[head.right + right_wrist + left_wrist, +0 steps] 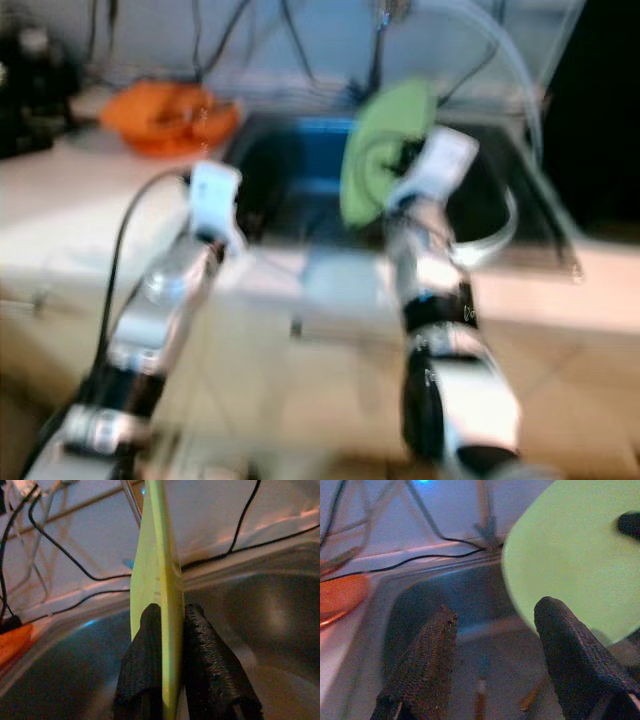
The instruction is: Kitchen organization
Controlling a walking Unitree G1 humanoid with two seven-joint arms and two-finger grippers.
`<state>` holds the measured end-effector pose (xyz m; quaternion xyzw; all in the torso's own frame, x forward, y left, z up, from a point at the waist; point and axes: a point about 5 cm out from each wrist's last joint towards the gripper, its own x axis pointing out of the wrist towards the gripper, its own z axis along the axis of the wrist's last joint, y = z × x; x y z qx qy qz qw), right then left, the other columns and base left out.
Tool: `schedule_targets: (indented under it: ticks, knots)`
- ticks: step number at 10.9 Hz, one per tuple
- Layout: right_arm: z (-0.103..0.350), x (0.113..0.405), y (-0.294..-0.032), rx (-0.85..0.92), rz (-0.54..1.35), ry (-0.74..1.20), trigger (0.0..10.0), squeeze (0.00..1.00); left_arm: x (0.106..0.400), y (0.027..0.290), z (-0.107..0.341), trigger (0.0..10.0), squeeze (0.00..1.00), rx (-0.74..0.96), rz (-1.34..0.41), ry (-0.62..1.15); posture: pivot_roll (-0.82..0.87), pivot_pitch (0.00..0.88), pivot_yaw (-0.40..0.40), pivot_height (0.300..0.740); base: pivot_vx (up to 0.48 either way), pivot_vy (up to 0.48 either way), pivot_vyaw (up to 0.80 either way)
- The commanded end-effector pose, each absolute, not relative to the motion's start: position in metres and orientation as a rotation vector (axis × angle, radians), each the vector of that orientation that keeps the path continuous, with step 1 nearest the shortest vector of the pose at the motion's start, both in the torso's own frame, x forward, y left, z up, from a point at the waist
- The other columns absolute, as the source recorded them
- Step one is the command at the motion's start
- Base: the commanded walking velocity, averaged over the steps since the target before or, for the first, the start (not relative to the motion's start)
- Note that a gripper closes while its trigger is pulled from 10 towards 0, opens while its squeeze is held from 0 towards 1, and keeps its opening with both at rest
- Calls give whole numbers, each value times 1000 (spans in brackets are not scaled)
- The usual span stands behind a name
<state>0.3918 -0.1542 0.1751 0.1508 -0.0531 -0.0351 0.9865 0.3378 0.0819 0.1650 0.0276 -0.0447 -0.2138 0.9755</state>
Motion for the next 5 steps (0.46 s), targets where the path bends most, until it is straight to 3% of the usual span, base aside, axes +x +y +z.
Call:
schedule_targets:
  ticks: [1,5]
  knots:
    - [187,396,-148,298,-48,-130,10000,0,339,86,168,10000,0,60,-418,-94,36,24,41,740,0,0,0]
    - [184,400,-146,257,-33,-86,10000,0,338,85,166,10000,0,62,-418,-88,35,33,36,740,0,0,0]
